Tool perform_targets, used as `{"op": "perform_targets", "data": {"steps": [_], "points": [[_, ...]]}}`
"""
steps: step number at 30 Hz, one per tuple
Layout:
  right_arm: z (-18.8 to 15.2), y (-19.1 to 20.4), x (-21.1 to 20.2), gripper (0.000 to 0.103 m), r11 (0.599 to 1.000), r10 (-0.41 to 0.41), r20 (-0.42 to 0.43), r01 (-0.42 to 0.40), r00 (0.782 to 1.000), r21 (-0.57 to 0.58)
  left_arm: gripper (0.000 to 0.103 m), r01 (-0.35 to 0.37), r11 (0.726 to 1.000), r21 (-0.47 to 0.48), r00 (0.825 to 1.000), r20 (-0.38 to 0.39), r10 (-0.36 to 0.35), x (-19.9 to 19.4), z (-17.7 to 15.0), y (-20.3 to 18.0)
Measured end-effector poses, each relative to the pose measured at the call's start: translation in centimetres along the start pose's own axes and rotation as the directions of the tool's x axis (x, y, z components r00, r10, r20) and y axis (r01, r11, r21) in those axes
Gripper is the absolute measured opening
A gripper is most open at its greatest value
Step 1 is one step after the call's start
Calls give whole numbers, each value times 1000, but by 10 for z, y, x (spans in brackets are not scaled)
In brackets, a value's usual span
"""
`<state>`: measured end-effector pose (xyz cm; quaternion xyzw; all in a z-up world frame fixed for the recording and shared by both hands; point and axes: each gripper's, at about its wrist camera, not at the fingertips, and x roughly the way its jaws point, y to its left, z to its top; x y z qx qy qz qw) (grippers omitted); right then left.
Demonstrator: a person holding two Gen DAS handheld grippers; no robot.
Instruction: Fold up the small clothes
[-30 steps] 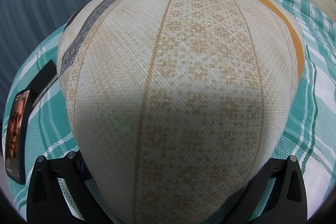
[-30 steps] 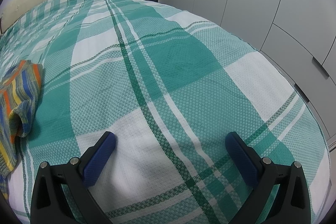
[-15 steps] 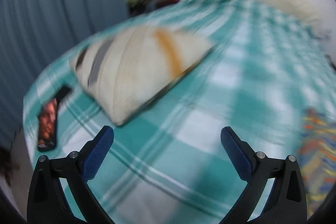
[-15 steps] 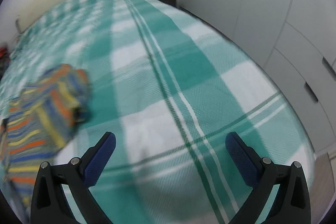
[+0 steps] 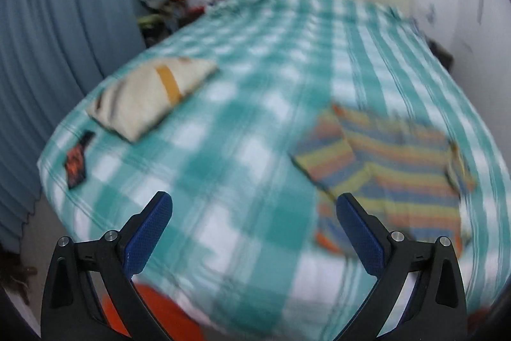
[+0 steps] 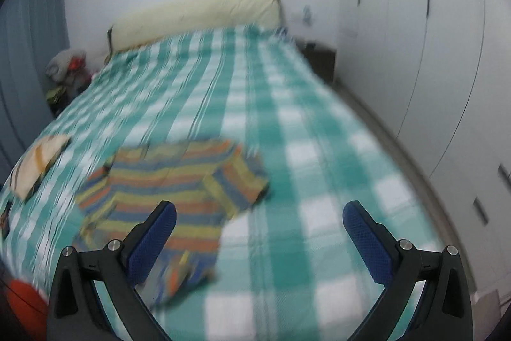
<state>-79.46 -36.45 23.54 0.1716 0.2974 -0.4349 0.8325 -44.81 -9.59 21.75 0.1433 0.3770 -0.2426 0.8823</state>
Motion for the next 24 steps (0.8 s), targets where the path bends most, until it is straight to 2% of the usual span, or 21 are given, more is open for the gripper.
{"op": "perform_targets", "data": {"steps": [3,5,8,14,17,24], "points": [[-48,26,1,103,999,25,-95,-22,995,35,102,15,999,53,999,-52,-12,-3,-30,-26],[-73,44,-1,103,997,54,-149,-47,987,53,103,68,995,75,995,-72,-62,-13,-39,-38],[-94,65,-8,103,997,69,-206,-74,976,-16,102,86,989,117,995,-65,-79,-29,-53,-49],[-89,80,-38,103,996,-6,-158,-8,987,-86,102,130,985,115,990,-75,-122,-45,-68,-52],[-85,87,-44,103,989,-52,-124,34,991,-146,102,122,983,136,991,-74,-112,-46,-73,-57],[-92,91,-43,103,990,-33,-141,13,989,-143,102,101,983,151,992,-84,-89,-44,-78,-61]]}}
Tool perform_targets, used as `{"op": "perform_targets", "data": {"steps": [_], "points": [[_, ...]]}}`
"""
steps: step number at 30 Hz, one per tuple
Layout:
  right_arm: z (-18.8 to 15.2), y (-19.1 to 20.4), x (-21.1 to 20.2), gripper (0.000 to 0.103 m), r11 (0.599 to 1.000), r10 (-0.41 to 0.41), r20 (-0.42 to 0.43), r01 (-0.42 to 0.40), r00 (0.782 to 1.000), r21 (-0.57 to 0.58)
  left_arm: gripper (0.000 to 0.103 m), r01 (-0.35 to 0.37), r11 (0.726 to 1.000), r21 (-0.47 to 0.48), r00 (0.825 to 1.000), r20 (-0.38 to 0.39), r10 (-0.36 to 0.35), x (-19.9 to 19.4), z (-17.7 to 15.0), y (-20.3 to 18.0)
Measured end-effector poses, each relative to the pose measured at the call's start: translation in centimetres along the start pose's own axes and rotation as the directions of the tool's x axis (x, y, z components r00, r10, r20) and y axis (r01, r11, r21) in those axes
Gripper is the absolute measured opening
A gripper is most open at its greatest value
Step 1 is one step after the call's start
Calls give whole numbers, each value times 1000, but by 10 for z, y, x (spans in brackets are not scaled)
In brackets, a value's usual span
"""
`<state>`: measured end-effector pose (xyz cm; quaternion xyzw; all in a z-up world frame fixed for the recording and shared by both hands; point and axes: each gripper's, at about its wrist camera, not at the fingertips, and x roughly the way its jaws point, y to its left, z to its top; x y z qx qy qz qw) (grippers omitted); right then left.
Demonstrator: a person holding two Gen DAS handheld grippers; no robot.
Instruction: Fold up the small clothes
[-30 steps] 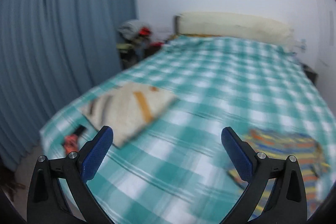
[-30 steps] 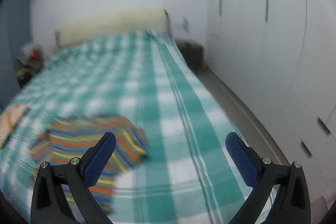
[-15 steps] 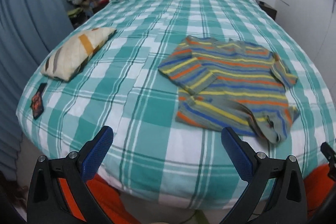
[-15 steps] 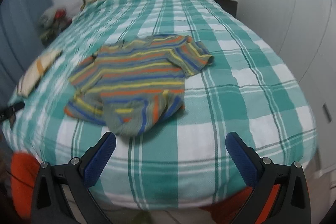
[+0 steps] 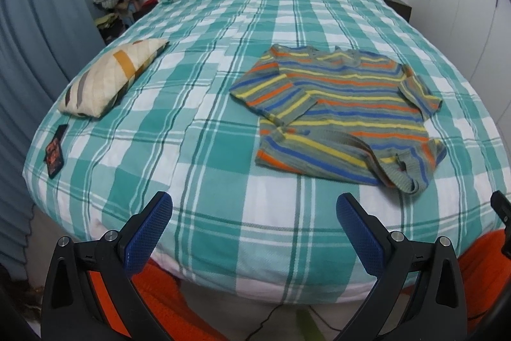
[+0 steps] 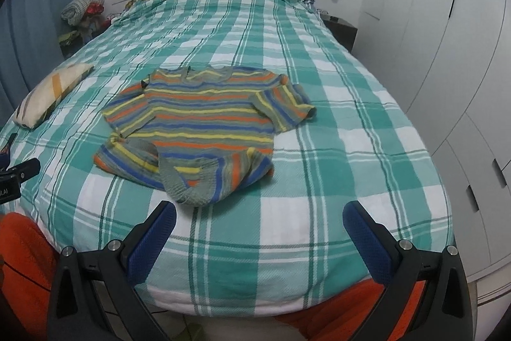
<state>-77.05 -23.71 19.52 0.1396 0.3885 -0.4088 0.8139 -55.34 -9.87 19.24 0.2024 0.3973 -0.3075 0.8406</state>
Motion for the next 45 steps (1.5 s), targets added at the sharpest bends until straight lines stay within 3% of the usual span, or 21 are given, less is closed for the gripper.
{"op": "perform_targets", "data": {"steps": [7,27,45], "points": [[-3,7,0,103,1000,11,-2,-11,1000,-14,102,-4,1000,10,1000,-18,4,4,-5,-2],[-1,16,7,103,996,-69,-13,68,998,-61,102,2,998,58,998,-71,2,21,-13,-19],[-2,15,12,103,994,-88,-27,86,996,-66,102,11,997,81,997,-73,-5,23,-14,-27]]}}
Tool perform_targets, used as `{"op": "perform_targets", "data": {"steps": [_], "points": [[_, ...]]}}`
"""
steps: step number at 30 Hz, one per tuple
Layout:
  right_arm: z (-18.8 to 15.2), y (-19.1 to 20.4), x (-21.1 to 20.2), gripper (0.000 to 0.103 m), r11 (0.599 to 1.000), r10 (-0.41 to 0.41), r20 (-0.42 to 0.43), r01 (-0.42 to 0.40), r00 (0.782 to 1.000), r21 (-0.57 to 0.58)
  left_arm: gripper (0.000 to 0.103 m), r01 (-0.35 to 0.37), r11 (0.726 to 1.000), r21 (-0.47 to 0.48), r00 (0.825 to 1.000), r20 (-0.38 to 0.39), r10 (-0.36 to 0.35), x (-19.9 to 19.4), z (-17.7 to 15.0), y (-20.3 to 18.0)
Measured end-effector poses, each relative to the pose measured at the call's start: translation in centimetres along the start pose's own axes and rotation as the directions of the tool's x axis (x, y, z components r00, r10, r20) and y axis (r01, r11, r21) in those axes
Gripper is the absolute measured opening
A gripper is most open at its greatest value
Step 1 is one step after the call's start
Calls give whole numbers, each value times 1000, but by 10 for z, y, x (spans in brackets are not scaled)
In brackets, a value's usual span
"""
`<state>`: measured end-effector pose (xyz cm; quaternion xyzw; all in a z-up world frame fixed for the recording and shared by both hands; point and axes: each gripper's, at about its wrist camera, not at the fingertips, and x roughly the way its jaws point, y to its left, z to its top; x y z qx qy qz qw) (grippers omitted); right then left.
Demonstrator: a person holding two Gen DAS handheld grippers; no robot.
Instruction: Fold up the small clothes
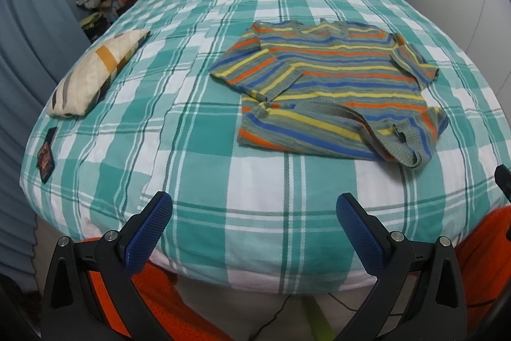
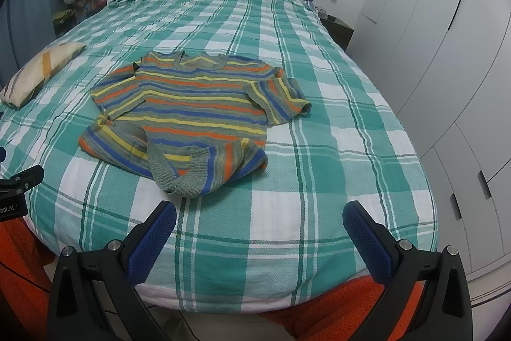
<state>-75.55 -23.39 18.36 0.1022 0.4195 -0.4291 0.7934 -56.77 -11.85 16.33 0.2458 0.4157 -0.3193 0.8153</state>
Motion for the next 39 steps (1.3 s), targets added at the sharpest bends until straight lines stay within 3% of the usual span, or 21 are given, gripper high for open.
{"op": "perform_targets", "data": {"steps": [39], "points": [[-3,-1,6,103,1000,-6,-19,6,1000,-5,102,6,1000,-2,1000,-3,-6,4,-4,-1]]}}
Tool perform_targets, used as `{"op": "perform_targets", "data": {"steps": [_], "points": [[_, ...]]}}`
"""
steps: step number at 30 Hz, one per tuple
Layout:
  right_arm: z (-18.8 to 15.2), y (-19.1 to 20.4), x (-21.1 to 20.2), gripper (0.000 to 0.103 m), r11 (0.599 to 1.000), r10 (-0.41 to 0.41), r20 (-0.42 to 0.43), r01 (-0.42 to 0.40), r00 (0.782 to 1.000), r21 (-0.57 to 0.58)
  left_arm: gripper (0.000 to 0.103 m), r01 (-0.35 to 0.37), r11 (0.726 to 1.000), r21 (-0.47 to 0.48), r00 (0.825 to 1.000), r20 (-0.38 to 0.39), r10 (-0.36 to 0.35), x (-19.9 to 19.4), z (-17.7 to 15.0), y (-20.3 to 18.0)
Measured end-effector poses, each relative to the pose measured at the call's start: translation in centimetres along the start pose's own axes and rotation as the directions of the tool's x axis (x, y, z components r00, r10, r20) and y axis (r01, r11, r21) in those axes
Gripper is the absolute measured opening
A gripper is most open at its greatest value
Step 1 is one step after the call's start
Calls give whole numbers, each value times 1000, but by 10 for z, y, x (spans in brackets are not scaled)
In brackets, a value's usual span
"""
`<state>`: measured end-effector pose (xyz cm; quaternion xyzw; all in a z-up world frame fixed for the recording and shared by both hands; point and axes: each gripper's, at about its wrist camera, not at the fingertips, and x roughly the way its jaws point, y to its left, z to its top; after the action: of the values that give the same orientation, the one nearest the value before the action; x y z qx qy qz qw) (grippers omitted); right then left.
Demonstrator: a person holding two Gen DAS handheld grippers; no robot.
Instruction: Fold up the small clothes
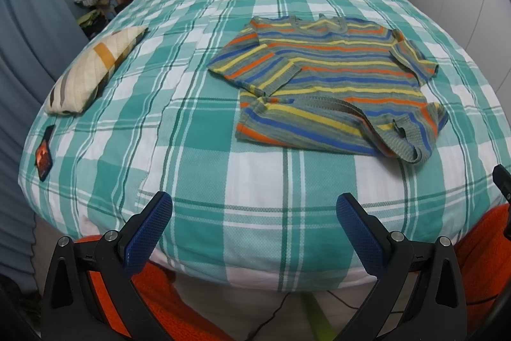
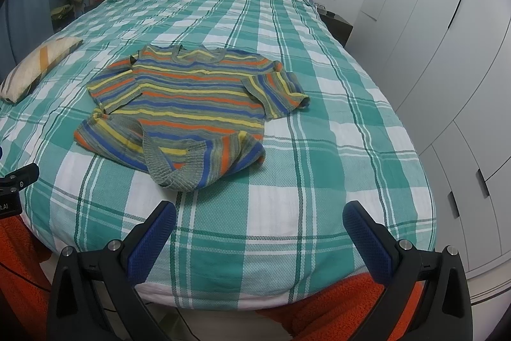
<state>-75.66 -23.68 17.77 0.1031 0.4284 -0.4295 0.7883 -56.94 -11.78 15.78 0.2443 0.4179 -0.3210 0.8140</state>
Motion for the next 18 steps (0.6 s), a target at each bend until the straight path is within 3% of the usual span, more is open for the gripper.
{"op": "perform_targets", "data": {"steps": [3,8,11,14,18], "points": [[0,-4,2,103,1000,3,3,-3,1000,10,102,-2,1000,-1,1000,1,2,0,0,0],[-1,-47,24,103,991,-33,-3,33,999,128,102,-5,1000,-19,1000,-3,5,7,-10,7],[-1,-52,41,103,986,61,-17,-57,998,156,102,3,1000,-26,1000,-21,-4,10,-13,8],[5,-38,66,102,965,225,-43,-217,973,147,102,5,1000,-20,1000,-24,-6,7,-12,7],[44,-15,91,100,967,246,14,-247,969,66,102,-3,1000,-10,1000,-15,3,3,-11,8]]}}
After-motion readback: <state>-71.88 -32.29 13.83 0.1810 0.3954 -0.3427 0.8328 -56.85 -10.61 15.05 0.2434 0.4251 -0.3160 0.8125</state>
